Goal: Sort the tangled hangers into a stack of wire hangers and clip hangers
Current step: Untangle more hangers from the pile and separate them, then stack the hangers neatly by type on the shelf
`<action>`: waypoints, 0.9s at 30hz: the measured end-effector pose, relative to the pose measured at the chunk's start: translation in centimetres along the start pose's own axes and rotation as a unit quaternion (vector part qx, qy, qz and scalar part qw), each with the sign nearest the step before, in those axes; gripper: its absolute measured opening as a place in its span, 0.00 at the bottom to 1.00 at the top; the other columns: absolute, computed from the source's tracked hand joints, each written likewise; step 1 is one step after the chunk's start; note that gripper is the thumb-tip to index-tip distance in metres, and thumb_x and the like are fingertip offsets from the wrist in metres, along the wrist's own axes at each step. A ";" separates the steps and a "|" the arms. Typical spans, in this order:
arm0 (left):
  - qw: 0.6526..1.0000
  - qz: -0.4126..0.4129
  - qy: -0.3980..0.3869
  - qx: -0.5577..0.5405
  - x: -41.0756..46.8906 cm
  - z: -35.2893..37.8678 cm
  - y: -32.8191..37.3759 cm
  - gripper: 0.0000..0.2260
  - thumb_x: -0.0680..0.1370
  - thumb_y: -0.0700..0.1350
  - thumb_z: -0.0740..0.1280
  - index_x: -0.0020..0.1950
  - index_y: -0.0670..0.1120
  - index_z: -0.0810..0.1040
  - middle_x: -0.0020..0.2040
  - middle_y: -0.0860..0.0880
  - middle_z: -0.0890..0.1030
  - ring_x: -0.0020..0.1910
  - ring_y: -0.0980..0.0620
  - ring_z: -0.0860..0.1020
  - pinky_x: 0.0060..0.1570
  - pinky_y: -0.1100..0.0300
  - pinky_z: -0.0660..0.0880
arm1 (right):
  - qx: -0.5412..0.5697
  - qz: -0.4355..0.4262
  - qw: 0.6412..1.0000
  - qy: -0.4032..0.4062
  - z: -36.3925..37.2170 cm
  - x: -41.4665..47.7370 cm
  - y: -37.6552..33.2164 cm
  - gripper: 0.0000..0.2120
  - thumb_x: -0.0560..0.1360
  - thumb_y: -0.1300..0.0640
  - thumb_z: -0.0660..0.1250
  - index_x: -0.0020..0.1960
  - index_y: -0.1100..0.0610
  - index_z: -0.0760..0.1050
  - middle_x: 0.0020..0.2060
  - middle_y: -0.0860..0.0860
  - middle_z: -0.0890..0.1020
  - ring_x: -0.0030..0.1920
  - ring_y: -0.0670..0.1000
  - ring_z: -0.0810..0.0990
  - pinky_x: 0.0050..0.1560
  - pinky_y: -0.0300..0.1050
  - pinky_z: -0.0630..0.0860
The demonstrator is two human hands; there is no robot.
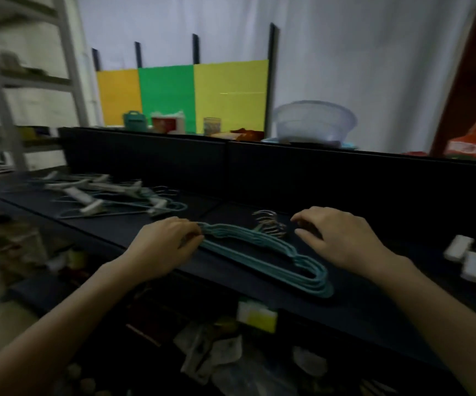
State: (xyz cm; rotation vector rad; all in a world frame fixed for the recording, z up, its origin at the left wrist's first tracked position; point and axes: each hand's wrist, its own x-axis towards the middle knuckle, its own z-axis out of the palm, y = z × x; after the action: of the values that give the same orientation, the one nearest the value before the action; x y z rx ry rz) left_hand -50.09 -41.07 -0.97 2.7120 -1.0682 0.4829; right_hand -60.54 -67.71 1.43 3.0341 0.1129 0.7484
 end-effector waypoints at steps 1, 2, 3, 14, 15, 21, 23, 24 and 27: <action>1.000 -0.016 -0.009 0.006 -1.1 -0.4 -1.9 0.13 0.79 0.55 0.56 0.56 0.53 0.75 0.47 0.58 0.75 0.48 0.58 0.73 0.35 0.67 0.68 | 0.010 -0.011 1.000 -0.003 0.6 1.0 -1.9 0.15 0.78 0.45 0.57 0.63 0.46 0.70 0.58 0.44 0.77 0.58 0.48 0.75 0.49 0.43 0.72; 0.999 -0.031 -0.017 0.012 -2.3 -0.7 -3.8 0.13 0.79 0.55 0.56 0.56 0.53 0.75 0.47 0.57 0.75 0.49 0.57 0.74 0.37 0.65 0.69 | 0.022 -0.021 1.000 -0.008 1.2 2.0 -3.8 0.15 0.78 0.45 0.57 0.63 0.46 0.70 0.58 0.44 0.77 0.58 0.48 0.75 0.49 0.43 0.72; 0.999 -0.045 -0.022 0.016 -3.5 -1.1 -5.6 0.12 0.79 0.55 0.56 0.56 0.52 0.75 0.49 0.56 0.76 0.49 0.56 0.75 0.39 0.63 0.70 | 0.033 -0.029 0.999 -0.015 1.8 2.8 -5.7 0.15 0.78 0.45 0.57 0.63 0.46 0.70 0.58 0.44 0.77 0.58 0.47 0.75 0.49 0.43 0.72; 0.996 -0.082 -0.028 0.022 -12.6 -2.7 -21.6 0.12 0.78 0.56 0.58 0.56 0.54 0.76 0.45 0.59 0.73 0.49 0.56 0.75 0.43 0.62 0.73 | 0.059 -0.047 0.996 -0.050 8.2 11.0 -21.3 0.16 0.78 0.44 0.57 0.63 0.46 0.70 0.57 0.44 0.77 0.57 0.48 0.76 0.47 0.42 0.72; 0.996 -0.082 -0.022 0.021 -12.9 -2.7 -22.6 0.12 0.78 0.55 0.58 0.56 0.54 0.75 0.45 0.59 0.72 0.48 0.57 0.75 0.42 0.63 0.71 | 0.058 -0.044 0.996 -0.057 8.4 12.0 -22.0 0.16 0.78 0.44 0.57 0.63 0.46 0.70 0.57 0.44 0.78 0.56 0.48 0.76 0.48 0.42 0.72; 0.995 -0.100 0.008 0.014 -12.5 -2.8 -28.6 0.12 0.78 0.55 0.59 0.56 0.53 0.76 0.49 0.56 0.77 0.51 0.55 0.76 0.41 0.63 0.68 | 0.085 -0.032 0.993 -0.081 10.1 17.8 -25.0 0.15 0.78 0.45 0.58 0.62 0.48 0.72 0.55 0.45 0.79 0.55 0.49 0.77 0.47 0.45 0.74; 0.995 -0.102 0.012 0.006 -11.8 -2.3 -31.0 0.12 0.77 0.55 0.59 0.56 0.52 0.76 0.50 0.56 0.77 0.51 0.54 0.76 0.42 0.61 0.70 | 0.095 -0.026 0.991 -0.093 11.4 20.2 -25.7 0.14 0.78 0.45 0.58 0.61 0.48 0.73 0.55 0.46 0.79 0.53 0.49 0.77 0.46 0.44 0.75; 0.995 -0.099 0.011 0.005 -11.3 -2.1 -31.9 0.12 0.77 0.55 0.59 0.55 0.52 0.76 0.49 0.56 0.77 0.51 0.54 0.76 0.43 0.61 0.70 | 0.096 -0.021 0.990 -0.096 11.9 21.4 -25.9 0.14 0.78 0.45 0.58 0.60 0.48 0.73 0.55 0.47 0.79 0.53 0.49 0.77 0.46 0.45 0.75; 0.995 -0.096 0.011 -0.006 -9.6 -1.8 -34.6 0.12 0.78 0.54 0.59 0.55 0.52 0.76 0.48 0.55 0.77 0.50 0.53 0.76 0.44 0.58 0.73 | 0.098 -0.003 0.989 -0.109 13.4 25.1 -26.2 0.14 0.78 0.45 0.58 0.60 0.48 0.73 0.55 0.48 0.79 0.54 0.51 0.78 0.49 0.47 0.76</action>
State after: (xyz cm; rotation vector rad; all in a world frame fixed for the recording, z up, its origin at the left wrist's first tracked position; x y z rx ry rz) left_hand -33.30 -9.44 -4.64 2.7557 -0.7912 0.4697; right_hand -33.89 -39.70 0.44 3.2751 0.2053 0.4222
